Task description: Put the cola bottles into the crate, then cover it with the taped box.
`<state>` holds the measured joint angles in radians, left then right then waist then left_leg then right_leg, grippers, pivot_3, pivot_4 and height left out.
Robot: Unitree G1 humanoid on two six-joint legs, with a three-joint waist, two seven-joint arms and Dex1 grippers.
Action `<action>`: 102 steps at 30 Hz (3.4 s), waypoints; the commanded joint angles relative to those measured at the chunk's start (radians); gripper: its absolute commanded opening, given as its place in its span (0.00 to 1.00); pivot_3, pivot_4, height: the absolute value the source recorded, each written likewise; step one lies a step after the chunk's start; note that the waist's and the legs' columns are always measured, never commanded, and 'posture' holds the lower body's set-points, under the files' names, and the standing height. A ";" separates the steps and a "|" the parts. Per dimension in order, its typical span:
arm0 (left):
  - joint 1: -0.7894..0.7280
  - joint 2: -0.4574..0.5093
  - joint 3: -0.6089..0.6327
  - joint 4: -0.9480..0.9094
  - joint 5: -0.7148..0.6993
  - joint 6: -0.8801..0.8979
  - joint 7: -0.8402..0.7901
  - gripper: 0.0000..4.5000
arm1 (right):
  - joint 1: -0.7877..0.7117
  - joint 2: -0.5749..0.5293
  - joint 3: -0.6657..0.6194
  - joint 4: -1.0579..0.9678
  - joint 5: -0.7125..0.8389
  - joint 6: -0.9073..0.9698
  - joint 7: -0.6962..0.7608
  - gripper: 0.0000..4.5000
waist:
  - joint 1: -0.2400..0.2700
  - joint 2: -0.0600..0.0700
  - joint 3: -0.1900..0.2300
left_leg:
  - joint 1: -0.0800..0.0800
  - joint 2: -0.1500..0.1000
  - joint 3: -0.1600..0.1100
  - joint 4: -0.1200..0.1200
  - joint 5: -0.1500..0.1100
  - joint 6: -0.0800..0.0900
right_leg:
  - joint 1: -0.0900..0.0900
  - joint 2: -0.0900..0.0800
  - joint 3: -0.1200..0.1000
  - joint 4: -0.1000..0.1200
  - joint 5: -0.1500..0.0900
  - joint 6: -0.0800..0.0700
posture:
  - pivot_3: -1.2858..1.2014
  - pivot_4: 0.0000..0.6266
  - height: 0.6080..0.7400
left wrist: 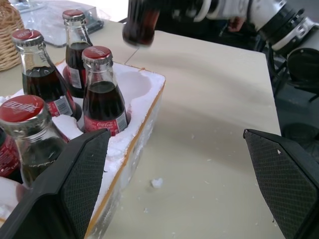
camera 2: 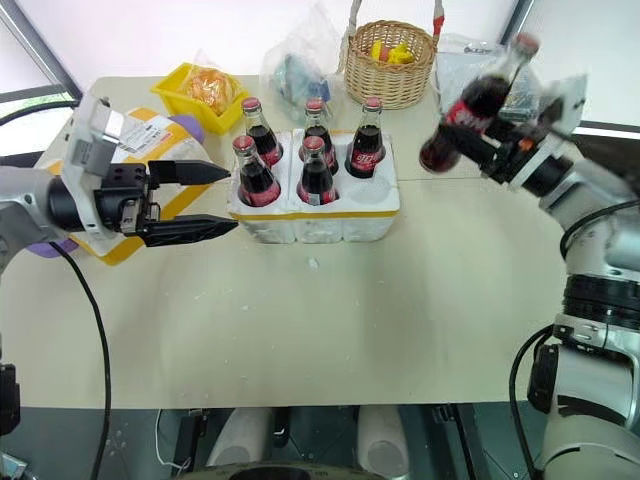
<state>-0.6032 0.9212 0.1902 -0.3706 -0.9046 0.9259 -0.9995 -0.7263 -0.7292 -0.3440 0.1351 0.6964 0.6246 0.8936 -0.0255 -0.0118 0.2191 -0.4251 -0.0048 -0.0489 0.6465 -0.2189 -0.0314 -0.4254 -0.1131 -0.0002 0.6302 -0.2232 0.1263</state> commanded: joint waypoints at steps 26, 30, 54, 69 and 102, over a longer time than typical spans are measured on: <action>0.027 0.013 0.057 -0.061 -0.048 -0.014 0.074 1.00 | 0.032 0.156 0.329 0.005 -0.259 -0.124 -0.004 0.62 | 0.008 0.000 0.000 | -0.001 0.000 0.000 0.001 0.000 0.000 | 0.000 0.000 0.000 0.000 0.000 0.000 | 0.52 0.24 0.98; 0.031 0.018 0.056 -0.064 -0.041 -0.019 0.074 1.00 | 0.025 0.167 0.335 0.035 -0.275 -0.117 0.003 0.99 | 0.006 -0.002 -0.001 | 0.000 0.000 0.000 0.001 0.000 0.000 | 0.000 0.000 0.000 0.000 0.000 0.000 | 0.52 0.24 0.98; 0.889 -0.064 0.397 -0.307 0.800 -0.144 0.727 1.00 | 0.213 -0.299 0.020 -0.259 0.062 0.096 0.368 0.99 | 0.011 -0.003 -0.002 | 0.001 0.001 0.002 0.001 0.000 0.000 | 0.001 0.000 0.000 -0.002 -0.003 -0.006 | 0.52 0.24 0.98; 0.746 0.061 0.066 0.221 1.213 -0.550 0.787 1.00 | 0.189 -0.304 -0.016 -0.369 0.183 0.142 0.369 0.99 | 0.015 -0.003 -0.004 | -0.001 0.001 0.004 -0.002 -0.001 -0.001 | -0.002 -0.003 0.000 -0.005 -0.004 -0.008 | 0.52 0.24 0.98; 0.302 0.106 -0.051 0.657 1.268 -0.795 0.766 0.14 | 0.222 -0.321 -0.078 -0.412 0.247 0.143 0.305 1.00 | 0.013 -0.004 -0.005 | 0.000 0.001 0.005 0.000 -0.001 0.000 | -0.002 -0.003 0.000 -0.001 -0.001 -0.003 | 0.52 0.24 0.98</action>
<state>-0.2633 0.9838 0.0911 0.3274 0.3799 0.1483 -0.2143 -0.4970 -1.0458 -0.4017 -0.2640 0.9360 0.7873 1.1993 -0.0122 -0.0158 0.2143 -0.4253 -0.0041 -0.0443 0.6461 -0.2194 -0.0319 -0.4270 -0.1163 -0.0005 0.6294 -0.2239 0.1236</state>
